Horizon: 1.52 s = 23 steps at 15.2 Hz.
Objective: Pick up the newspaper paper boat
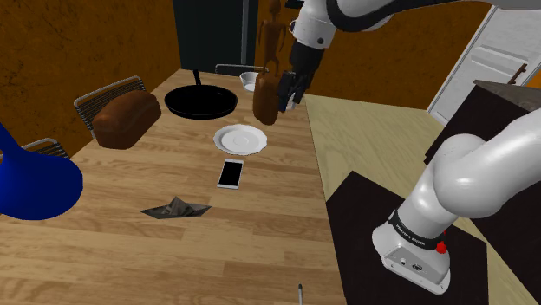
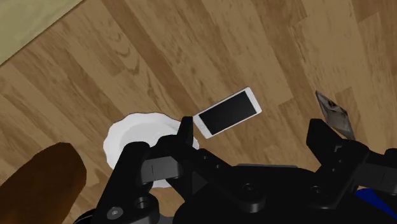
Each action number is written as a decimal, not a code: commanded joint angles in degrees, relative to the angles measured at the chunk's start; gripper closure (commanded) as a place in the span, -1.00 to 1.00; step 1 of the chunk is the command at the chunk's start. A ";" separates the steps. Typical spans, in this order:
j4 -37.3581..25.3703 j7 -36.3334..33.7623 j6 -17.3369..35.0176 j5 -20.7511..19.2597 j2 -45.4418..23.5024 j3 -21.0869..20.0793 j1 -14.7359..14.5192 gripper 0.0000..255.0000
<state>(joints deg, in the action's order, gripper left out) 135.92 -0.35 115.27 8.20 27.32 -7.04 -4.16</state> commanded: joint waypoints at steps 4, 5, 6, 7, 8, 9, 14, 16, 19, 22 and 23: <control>-1.73 1.41 7.06 1.36 -9.16 -2.11 -2.05 -1.00; -2.26 1.68 8.31 1.55 -11.02 -2.53 -2.44 -1.00; -2.85 1.93 9.51 1.70 -12.90 -2.95 -2.82 -1.00; -3.50 2.17 10.67 1.83 -14.79 -3.37 -3.20 -1.00; -4.20 2.40 11.79 1.91 -16.69 -3.80 -3.56 -1.00; -4.96 2.61 12.87 1.97 -18.61 -4.22 -3.92 -1.00; -9.54 3.41 17.56 1.60 -28.32 -6.25 -5.75 -1.00; -11.73 3.60 19.10 1.15 -32.23 -6.98 -6.53 -1.00; -15.38 3.77 21.04 0.20 -38.13 -7.94 -7.82 -1.00; -19.49 3.85 22.50 -1.00 -44.02 -8.67 -9.31 -1.00; -20.96 3.88 22.88 -1.42 -45.98 -8.86 -9.86 -1.00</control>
<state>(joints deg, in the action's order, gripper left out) 117.21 3.68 138.16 7.37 -16.33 -15.71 -13.42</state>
